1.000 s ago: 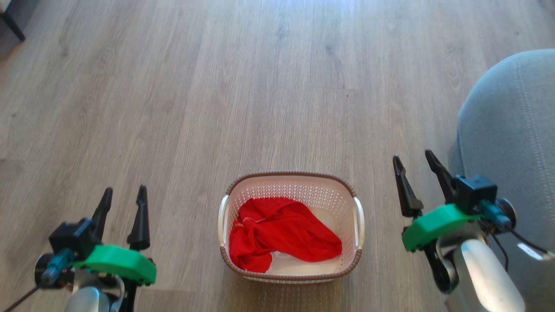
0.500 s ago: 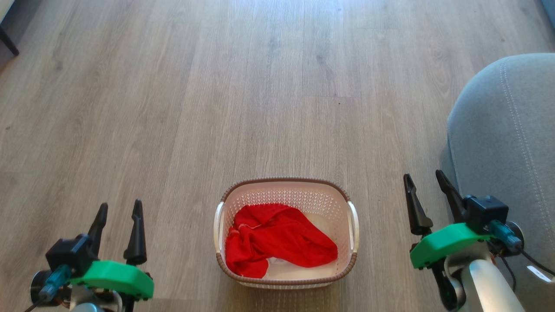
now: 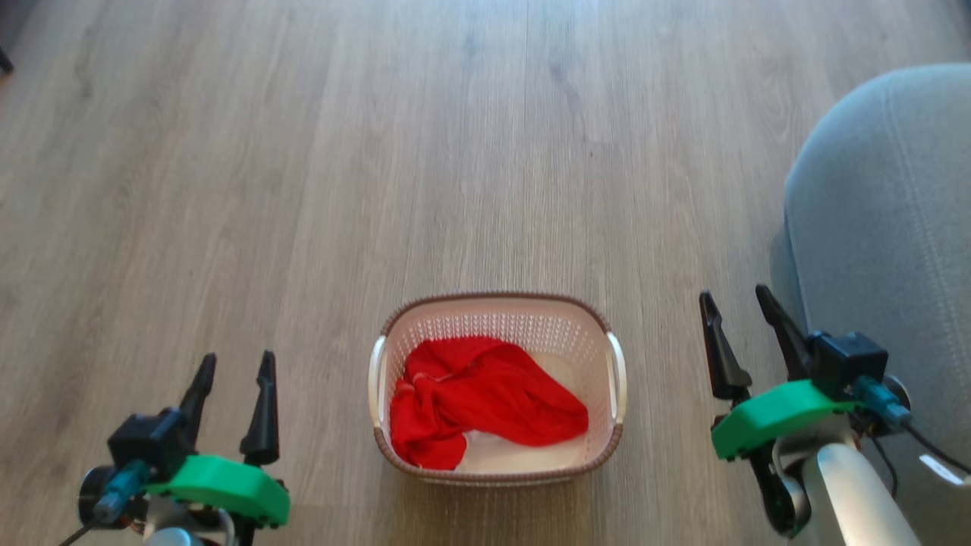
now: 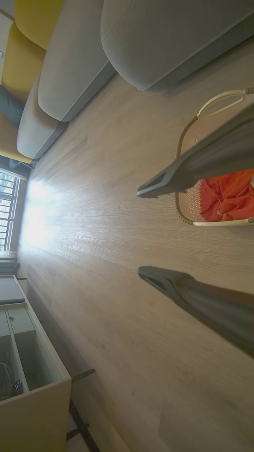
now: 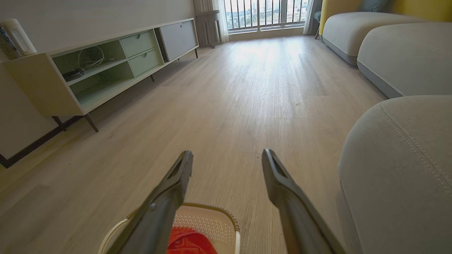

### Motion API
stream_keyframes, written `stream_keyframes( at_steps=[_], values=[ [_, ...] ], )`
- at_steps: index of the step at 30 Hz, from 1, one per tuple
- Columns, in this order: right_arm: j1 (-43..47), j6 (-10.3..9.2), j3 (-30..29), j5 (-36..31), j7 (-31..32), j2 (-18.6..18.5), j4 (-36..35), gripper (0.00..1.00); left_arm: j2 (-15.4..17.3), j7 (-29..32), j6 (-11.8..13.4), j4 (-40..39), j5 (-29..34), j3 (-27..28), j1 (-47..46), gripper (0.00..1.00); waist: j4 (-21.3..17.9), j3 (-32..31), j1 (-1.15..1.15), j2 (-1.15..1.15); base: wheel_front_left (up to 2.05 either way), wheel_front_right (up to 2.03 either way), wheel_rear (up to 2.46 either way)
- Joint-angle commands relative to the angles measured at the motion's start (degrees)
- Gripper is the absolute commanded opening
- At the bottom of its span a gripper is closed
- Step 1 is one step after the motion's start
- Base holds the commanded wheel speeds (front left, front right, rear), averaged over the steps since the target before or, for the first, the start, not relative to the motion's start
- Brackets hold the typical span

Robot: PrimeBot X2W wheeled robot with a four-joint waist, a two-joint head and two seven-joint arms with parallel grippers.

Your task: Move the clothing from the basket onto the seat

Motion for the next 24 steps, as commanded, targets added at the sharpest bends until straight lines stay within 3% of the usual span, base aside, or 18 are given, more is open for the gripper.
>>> stream_keyframes(
  at_steps=[1, 10, 24],
  values=[
    [-2.8, -0.02, 1.4, 0.2, -0.6, 0.2, -2.5, 1.0, 0.3, -0.3, -0.1, -1.5, 0.0, 1.0, -2.5, 1.0, -0.5, 1.9, 0.0, 0.0, 0.0, 0.0, 0.0],
    [-7.9, -0.02, 3.2, -0.6, -0.6, 0.2, -5.7, 1.0, 1.8, -0.3, -0.1, 1.1, -3.2, -5.2, -7.2, 1.0, -2.3, 14.1, 0.0, 0.0, 0.0, 0.0, 0.0],
    [-18.2, -0.02, 5.6, -2.3, -0.6, 0.2, -12.0, 1.0, 6.3, -0.3, -0.1, 12.3, -9.3, -20.8, -24.0, 1.0, -5.1, 35.2, 0.0, 0.0, 0.0, 0.0, 0.0]
  ],
)
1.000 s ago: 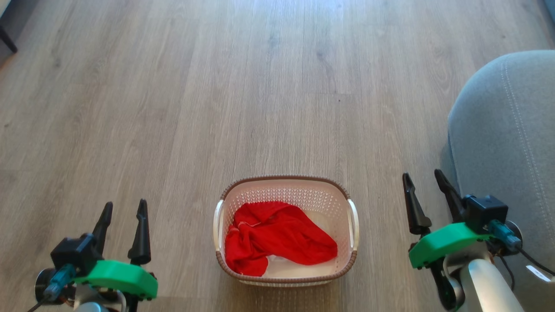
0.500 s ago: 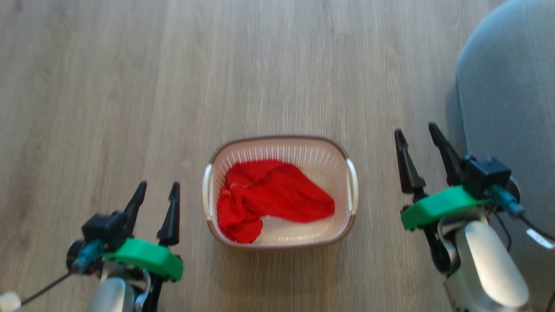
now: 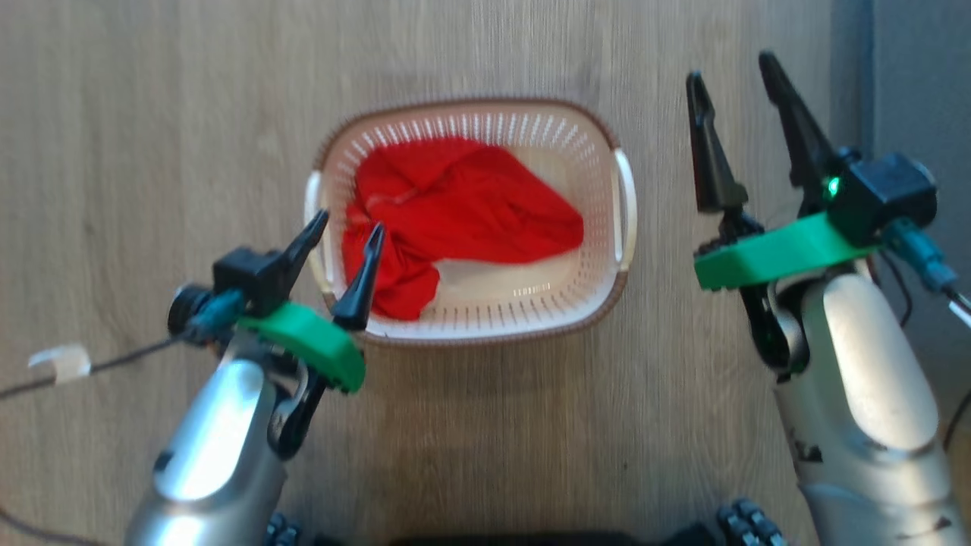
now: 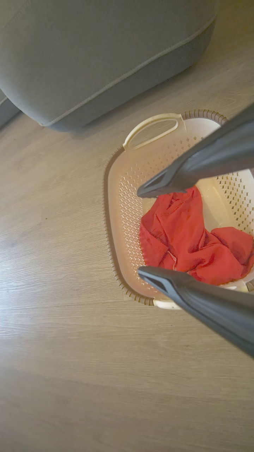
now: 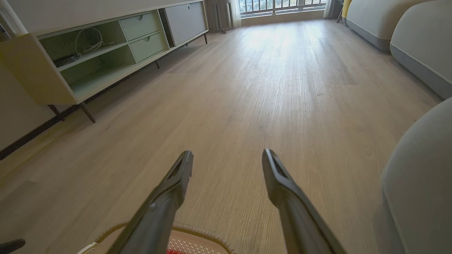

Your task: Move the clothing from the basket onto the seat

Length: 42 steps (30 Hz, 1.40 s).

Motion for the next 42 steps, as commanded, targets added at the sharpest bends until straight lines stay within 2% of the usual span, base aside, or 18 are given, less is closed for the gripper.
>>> stream_keyframes(
  at_steps=[1, 9, 10, 15, 18, 24, 26, 34, 42],
  values=[
    [-0.9, -0.02, 1.8, -0.5, -0.5, 0.4, -2.3, 1.0, 2.0, -0.3, -0.1, 0.2, -0.4, -0.3, -2.0, 1.0, -1.8, 6.9, -0.02, 0.0, 0.0, 0.0, 0.0],
    [-4.1, -0.02, 3.8, 0.0, -0.5, 0.4, -3.9, 1.0, 4.8, -0.3, -0.1, 8.3, -0.2, -11.2, -12.8, 1.0, -4.0, 14.0, -0.02, 0.0, 0.0, 0.0, 0.0],
    [-4.5, -0.02, 4.2, 0.4, -0.5, 0.4, -4.4, 1.0, 5.5, -0.3, -0.1, 11.2, 0.5, -14.1, -16.0, 1.0, -4.7, 15.6, -0.02, 0.0, 0.0, 0.0, 0.0],
    [-5.1, -0.02, 4.9, 1.7, -0.5, 0.4, -5.4, 1.0, 6.9, -0.3, -0.1, 20.2, 5.4, -20.1, -23.6, 1.0, -6.5, 19.0, -0.02, 0.0, 0.0, 0.0, 0.0],
    [-5.1, -0.02, 5.4, 2.6, -0.5, 0.4, -6.0, 1.0, 7.0, -0.1, 0.3, 26.8, 8.5, -22.4, -28.1, 1.0, -7.7, 20.6, -0.02, 0.0, 0.0, 0.0, 0.0],
    [-4.9, -0.02, 6.1, 4.9, -0.5, 0.4, -7.0, 1.0, 7.6, 3.7, 4.4, 36.7, 14.3, -26.4, -35.8, 1.0, -10.0, 23.2, -0.02, 0.0, 0.0, 0.0, 0.0],
    [-4.7, -0.02, 6.4, 5.5, -0.5, 0.4, -7.2, 1.0, 7.5, 4.6, 4.9, 38.8, 15.6, -27.6, -37.5, 1.0, -10.5, 23.7, -0.02, 0.0, 0.0, 0.0, 0.0],
    [-4.5, -0.02, 6.7, 6.6, -0.5, 0.4, -7.7, 1.0, 6.4, 5.1, 3.1, 43.3, 16.8, -30.2, -40.3, 1.0, -11.4, 24.4, -0.02, 0.0, 0.0, 0.0, 0.0],
    [-5.1, -0.02, 7.0, 7.1, -0.5, 0.4, -7.7, 1.0, 5.7, 7.7, 3.2, 45.4, 19.6, -34.1, -41.1, 1.0, -11.6, 24.9, -0.02, 0.0, 0.0, 0.0, 0.0]
  ],
)
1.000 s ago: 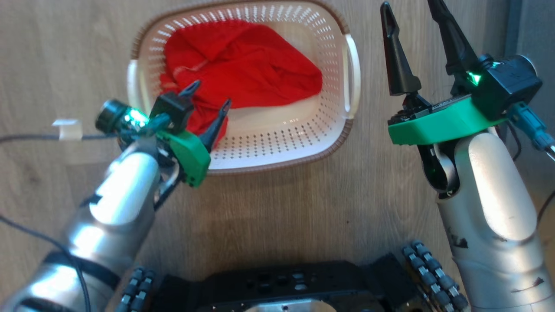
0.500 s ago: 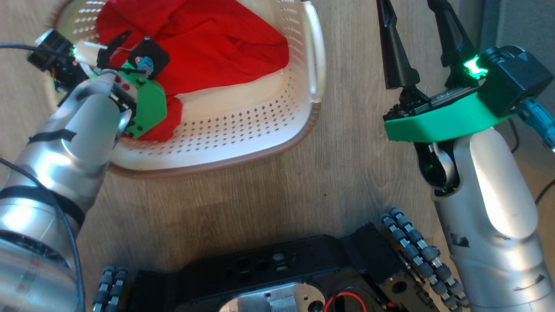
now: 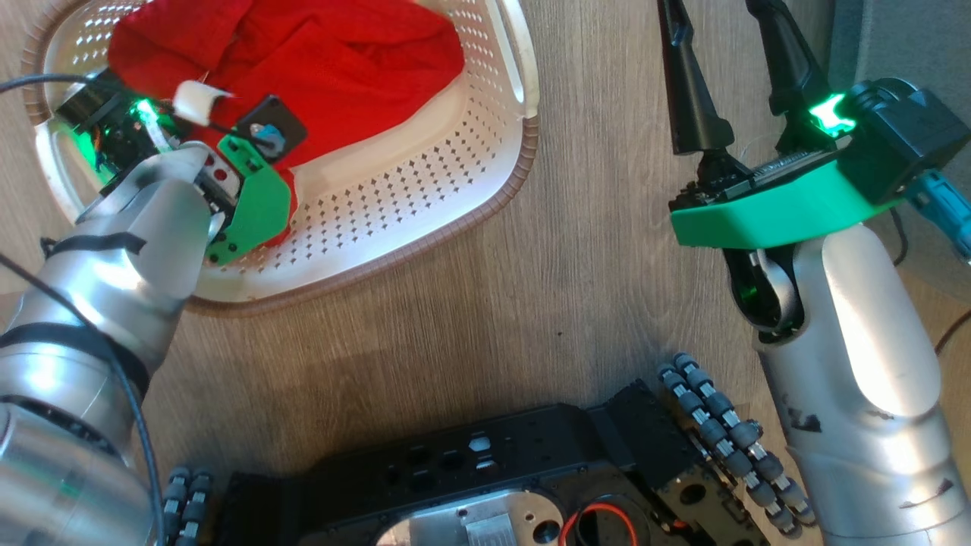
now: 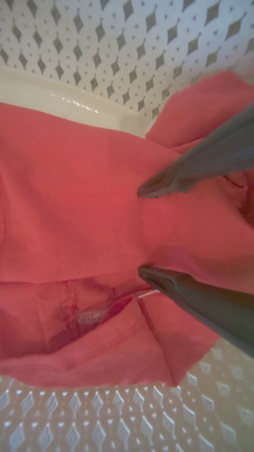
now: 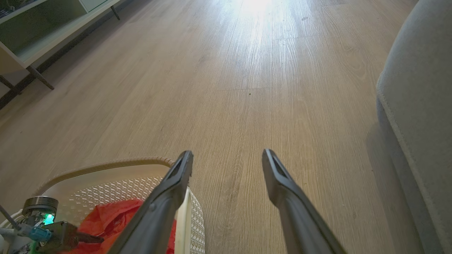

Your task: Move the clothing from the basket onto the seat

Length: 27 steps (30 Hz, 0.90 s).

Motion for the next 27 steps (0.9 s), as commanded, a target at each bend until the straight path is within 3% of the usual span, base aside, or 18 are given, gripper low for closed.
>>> stream_keyframes(
  at_steps=[1, 9, 10, 11, 12, 13, 20, 27],
  values=[
    [1.8, -0.02, 1.3, 0.6, -0.4, 0.5, -1.8, 1.0, 1.1, 0.8, 0.1, 0.4, 1.2, -0.6, 0.1, 1.0, 0.0, 0.1, 0.0, 0.0, 0.0, 0.0, 0.0],
    [1.8, -0.02, 1.4, 1.2, -0.4, 0.5, -1.5, 1.0, 1.5, 4.8, 0.1, 1.3, 4.0, -4.5, 0.0, 1.0, -0.2, 0.0, 0.0, 0.0, 0.0, 0.0, 0.0],
    [1.8, -0.02, 1.5, 1.2, -0.4, 0.5, -1.4, 1.0, 1.6, 5.4, 0.1, 1.4, 4.2, -4.8, 0.1, 0.92, -0.2, -0.1, 0.0, 0.0, 0.0, 0.0, 0.0],
    [1.8, -0.02, 1.5, 1.3, -0.4, 0.5, -1.4, 1.0, 1.7, 5.9, 0.2, 1.5, 4.3, -5.0, 0.2, 0.61, -0.2, -0.2, 0.0, 0.0, 0.0, 0.0, 0.0],
    [1.7, -0.02, 1.6, 1.3, -0.4, 0.5, -1.4, 1.0, 1.8, 6.3, 0.1, 1.5, 4.1, -5.1, 0.3, 0.05, -0.3, -0.4, 0.0, 0.0, 0.0, 0.0, 0.0],
    [1.7, -0.02, 1.6, 1.4, -0.4, 0.5, -1.3, 1.0, 1.8, 6.5, 0.1, 1.6, 4.1, -5.2, 0.4, 0.0, -0.3, -0.5, 0.0, 0.0, 0.0, 0.0, 0.0],
    [1.6, -0.02, 1.3, 1.0, -0.4, 0.5, -0.8, 1.0, 1.1, 6.0, -0.3, 1.7, 2.6, -5.2, 1.4, 0.0, 0.1, -2.7, 0.0, 0.0, 0.0, 0.0, 0.0],
    [2.0, -0.02, 0.1, -0.2, -0.4, 0.5, 0.9, 1.0, -2.8, 0.5, -0.5, 1.1, -0.6, -3.7, 3.3, 0.0, 2.0, -8.2, 0.0, 0.0, 0.0, 0.0, 0.0]
  ],
)
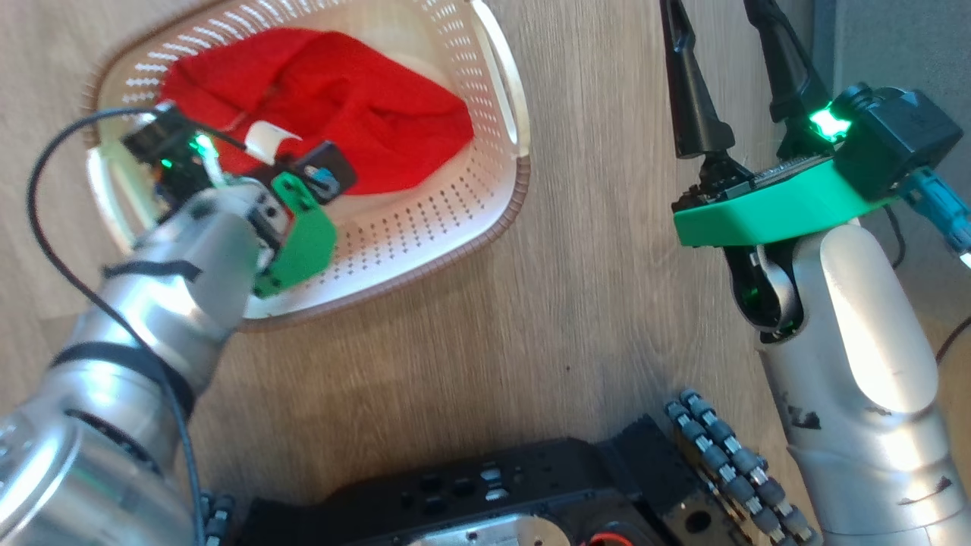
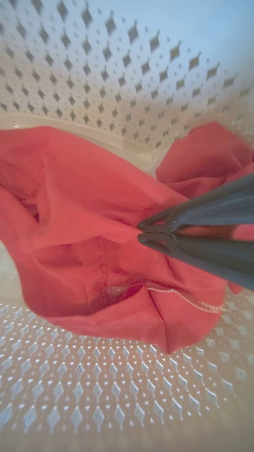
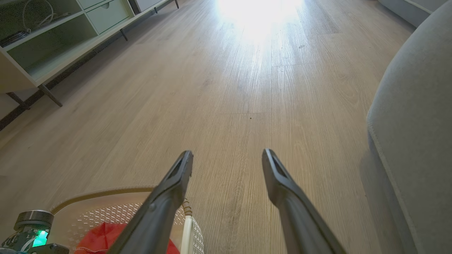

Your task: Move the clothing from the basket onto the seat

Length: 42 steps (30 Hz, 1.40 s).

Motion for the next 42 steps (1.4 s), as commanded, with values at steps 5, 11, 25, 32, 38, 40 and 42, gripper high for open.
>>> stream_keyframes(
  at_steps=[5, 11, 25, 32, 38, 40, 42],
  values=[
    [2.6, -0.02, -0.1, -1.7, -0.4, 0.5, 0.4, 1.0, -1.5, -4.3, -0.4, -0.7, -3.8, 3.2, 2.9, 0.0, 3.2, -7.7, 0.0, 0.0, 0.0, 0.0, 0.0],
    [3.7, -0.02, -0.9, -3.3, -0.4, 0.5, 3.0, 1.0, -3.3, -7.4, -1.2, -2.4, -8.0, 5.7, 5.2, 0.0, 6.0, -15.3, 0.0, 0.0, 0.0, 0.0, 0.0],
    [9.7, -0.02, -3.0, -5.0, -0.4, 0.5, 8.3, 1.0, -4.2, -8.2, -1.7, -23.2, -15.8, 13.2, 15.3, 0.0, 11.1, -31.7, 0.0, 0.0, 0.0, 0.0, 0.0],
    [13.3, -0.02, -3.2, -4.6, -0.4, 0.5, 10.3, 1.0, -4.1, -8.2, -1.5, -33.3, -18.7, 18.3, 21.3, 0.0, 11.9, -38.7, 0.0, 0.0, 0.0, 0.0, 0.0],
    [15.9, -0.02, -2.9, -4.0, -0.4, 0.5, 11.4, 1.0, -3.9, -8.2, -1.2, -39.5, -20.1, 21.8, 24.8, 0.0, 12.2, -43.6, 0.0, 0.0, 0.0, 0.0, 0.0],
    [16.8, -0.02, -2.8, -3.8, -0.4, 0.5, 11.7, 1.0, -3.8, -8.2, -1.0, -40.8, -20.4, 22.8, 25.7, 0.0, 12.1, -45.2, 0.0, 0.0, 0.0, 0.0, 0.0],
    [17.6, -0.02, -2.6, -3.4, -0.4, 0.5, 11.8, 1.0, -3.7, -8.2, -0.8, -41.9, -20.5, 23.3, 26.3, 0.0, 11.9, -46.4, 0.0, 0.0, 0.0, 0.0, 0.0]
  ],
)
